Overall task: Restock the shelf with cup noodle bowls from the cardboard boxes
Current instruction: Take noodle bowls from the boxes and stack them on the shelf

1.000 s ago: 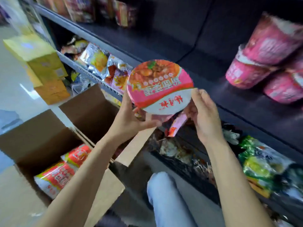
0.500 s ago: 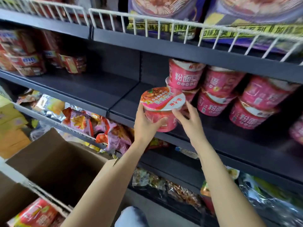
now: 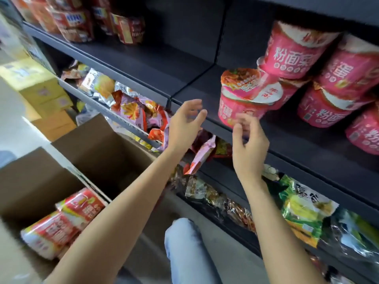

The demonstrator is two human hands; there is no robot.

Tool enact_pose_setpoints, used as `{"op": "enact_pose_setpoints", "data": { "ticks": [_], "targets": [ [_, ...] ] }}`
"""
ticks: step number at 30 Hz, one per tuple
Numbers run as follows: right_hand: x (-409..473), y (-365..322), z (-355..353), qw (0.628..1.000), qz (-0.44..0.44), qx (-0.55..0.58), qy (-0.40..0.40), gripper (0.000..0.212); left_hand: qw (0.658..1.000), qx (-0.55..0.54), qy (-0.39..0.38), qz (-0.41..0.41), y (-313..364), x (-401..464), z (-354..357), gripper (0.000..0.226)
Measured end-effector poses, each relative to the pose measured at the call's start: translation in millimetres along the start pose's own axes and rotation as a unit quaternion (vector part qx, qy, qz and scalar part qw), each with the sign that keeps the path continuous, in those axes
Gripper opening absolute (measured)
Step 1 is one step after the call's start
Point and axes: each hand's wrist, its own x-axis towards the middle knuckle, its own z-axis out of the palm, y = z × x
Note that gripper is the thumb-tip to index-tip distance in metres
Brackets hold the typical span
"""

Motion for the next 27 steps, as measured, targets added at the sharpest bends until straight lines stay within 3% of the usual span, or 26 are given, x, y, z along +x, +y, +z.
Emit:
{"op": "enact_pose_setpoints", "data": {
  "ticks": [3,5,9,13,16,19,23,27],
  "targets": [
    [-23.8,-9.3,54.1,0.987,-0.049,-0.024,-0.150,0.021,0.998,0.042,0.033,0.012,-51.4,-19.5,-66.2,0.020],
    [-37.8,-6.8,102.9,0.954,-0.076,-0.072,-0.280,0.019,0.989,0.133,0.058,-0.005,-101.5,-35.4,-115.3,0.020],
    [-63.6,18.9,219.6,0.832,-0.086,-0.141,-0.530,0.022,0.935,0.339,0.041,-0.100,-210.4,-56.5,-196.9,0.022],
    [-96.8,50.3,342.9,0.689,-0.111,-0.198,-0.688,0.031,0.859,0.468,-0.042,-0.201,-295.5,-63.0,-240.4,0.057],
    [-132.7,76.1,420.6,0.615,-0.099,-0.231,-0.748,0.041,0.826,0.509,-0.101,-0.222,-337.4,-64.0,-254.2,0.075],
    [-179.5,112.8,475.6,0.571,-0.065,-0.261,-0.776,0.052,0.826,0.514,-0.121,-0.196,-361.8,-67.7,-264.3,0.085],
    [-247.8,166.8,512.8,0.540,0.039,-0.289,-0.789,0.073,0.845,0.489,-0.127,-0.175,-390.6,-73.5,-276.3,0.103],
    [-303.5,209.7,521.3,0.519,0.096,-0.310,-0.790,0.075,0.853,0.479,-0.126,-0.164,-398.5,-75.6,-279.3,0.108]
  ]
}}
